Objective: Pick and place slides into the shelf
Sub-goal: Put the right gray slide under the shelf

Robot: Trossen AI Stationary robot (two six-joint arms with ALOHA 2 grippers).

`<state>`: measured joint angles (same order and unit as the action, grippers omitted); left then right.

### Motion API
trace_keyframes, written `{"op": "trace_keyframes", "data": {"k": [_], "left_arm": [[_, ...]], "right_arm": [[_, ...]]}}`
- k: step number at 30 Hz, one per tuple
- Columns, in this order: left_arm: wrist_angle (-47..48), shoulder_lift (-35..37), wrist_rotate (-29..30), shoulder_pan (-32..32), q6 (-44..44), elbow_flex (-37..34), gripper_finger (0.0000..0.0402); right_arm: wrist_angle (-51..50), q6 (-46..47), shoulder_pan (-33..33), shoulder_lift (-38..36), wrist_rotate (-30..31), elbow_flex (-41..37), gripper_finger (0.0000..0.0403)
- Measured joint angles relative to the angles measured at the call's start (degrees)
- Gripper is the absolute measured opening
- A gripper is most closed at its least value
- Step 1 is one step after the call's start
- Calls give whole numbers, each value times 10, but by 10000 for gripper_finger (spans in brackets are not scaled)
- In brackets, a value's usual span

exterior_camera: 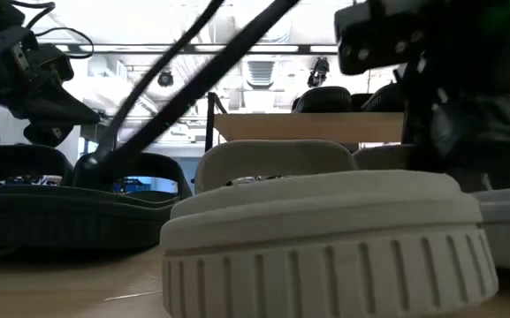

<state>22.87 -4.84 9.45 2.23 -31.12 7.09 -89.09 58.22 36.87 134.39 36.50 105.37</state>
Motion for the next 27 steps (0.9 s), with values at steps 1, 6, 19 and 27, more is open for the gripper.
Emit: {"op": "trace_keyframes", "data": {"k": [1, 6, 19, 27], "left_arm": [[0, 0, 0, 0, 0, 0, 0], [0, 0, 0, 0, 0, 0, 0], [0, 0, 0, 0, 0, 0, 0], [0, 0, 0, 0, 0, 0, 0]], "right_arm": [[-1, 0, -2, 0, 1, -2, 69], [-8, -2, -5, 0, 30, -13, 17], [-5, 63, -11, -80, 14, -141, 14], [-6, 78, -51, -235, 1, -305, 13]]}}
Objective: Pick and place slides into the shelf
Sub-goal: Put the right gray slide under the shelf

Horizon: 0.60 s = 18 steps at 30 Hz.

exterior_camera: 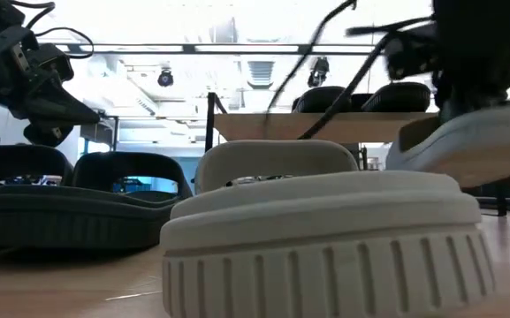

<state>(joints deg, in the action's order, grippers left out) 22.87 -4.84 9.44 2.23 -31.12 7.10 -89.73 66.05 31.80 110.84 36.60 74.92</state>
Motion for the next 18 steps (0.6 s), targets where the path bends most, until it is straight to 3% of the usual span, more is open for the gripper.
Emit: {"op": "trace_keyframes", "data": {"k": [7, 18], "left_arm": [[0, 0, 0, 0, 0, 0, 0], [0, 0, 0, 0, 0, 0, 0]], "right_arm": [[27, -124, -8, -66, 61, -69, 13], [63, -116, -11, -53, 22, -144, 14]]}}
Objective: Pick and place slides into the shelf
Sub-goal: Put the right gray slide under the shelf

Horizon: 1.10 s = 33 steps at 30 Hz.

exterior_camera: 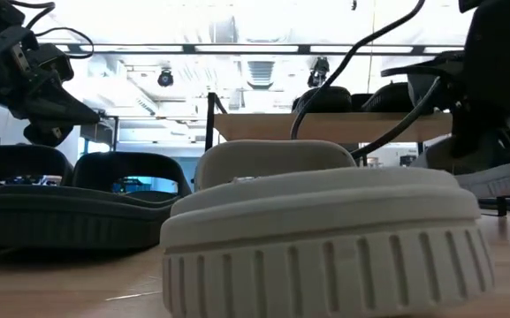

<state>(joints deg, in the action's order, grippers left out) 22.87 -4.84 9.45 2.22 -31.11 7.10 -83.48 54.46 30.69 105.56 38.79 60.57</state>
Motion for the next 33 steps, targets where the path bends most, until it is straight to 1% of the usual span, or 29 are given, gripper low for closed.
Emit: {"op": "trace_keyframes", "data": {"k": [2, 4, 8, 11, 15, 18, 23, 25, 28, 29, 31, 33], "left_arm": [[0, 0, 0, 0, 0, 0, 0], [0, 0, 0, 0, 0, 0, 0], [0, 0, 0, 0, 0, 0, 0], [0, 0, 0, 0, 0, 0, 0], [0, 0, 0, 0, 0, 0, 0], [0, 0, 0, 0, 0, 0, 0], [0, 0, 0, 0, 0, 0, 0], [0, 0, 0, 0, 0, 0, 0], [0, 0, 0, 0, 0, 0, 0], [0, 0, 0, 0, 0, 0, 0], [0, 0, 0, 0, 0, 0, 0], [0, 0, 0, 0, 0, 0, 0]], "right_arm": [[2, 17, 0, -1, -9, -5, 24], [4, 35, 0, -2, -16, -8, 43], [4, 68, 0, -8, -17, -16, 102], [-7, 70, 0, -9, -17, -19, 146], [-56, 68, 1, -12, -29, -3, 184], [-63, 67, 9, -20, -27, 18, 195], [-14, 61, 17, -34, -35, 16, 198], [-8, 60, 16, -34, -73, 7, 198], [8, 51, 13, -36, -165, -7, 198], [10, 51, 14, -38, -185, -8, 198], [9, 54, 19, -47, -210, -7, 198], [15, 53, 24, -62, -219, 4, 198]]}}
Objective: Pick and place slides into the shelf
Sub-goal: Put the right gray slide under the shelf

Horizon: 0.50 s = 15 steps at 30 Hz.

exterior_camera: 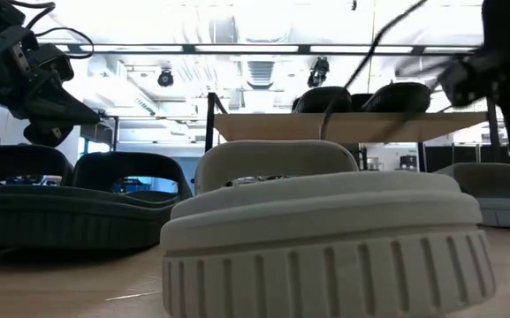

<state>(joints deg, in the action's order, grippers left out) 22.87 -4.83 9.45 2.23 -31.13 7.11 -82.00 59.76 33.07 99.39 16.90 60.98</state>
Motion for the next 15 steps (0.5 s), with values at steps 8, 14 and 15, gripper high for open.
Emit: {"op": "trace_keyframes", "data": {"k": [8, 14, 15], "left_arm": [[0, 0, 0, 0, 0, 0, 0], [0, 0, 0, 0, 0, 0, 0], [0, 0, 0, 0, 0, 0, 0]], "right_arm": [[12, 28, 37, -82, -44, 77, 199], [77, 246, 118, -65, -92, 96, 189], [80, 289, 131, -54, -102, 100, 183]]}}
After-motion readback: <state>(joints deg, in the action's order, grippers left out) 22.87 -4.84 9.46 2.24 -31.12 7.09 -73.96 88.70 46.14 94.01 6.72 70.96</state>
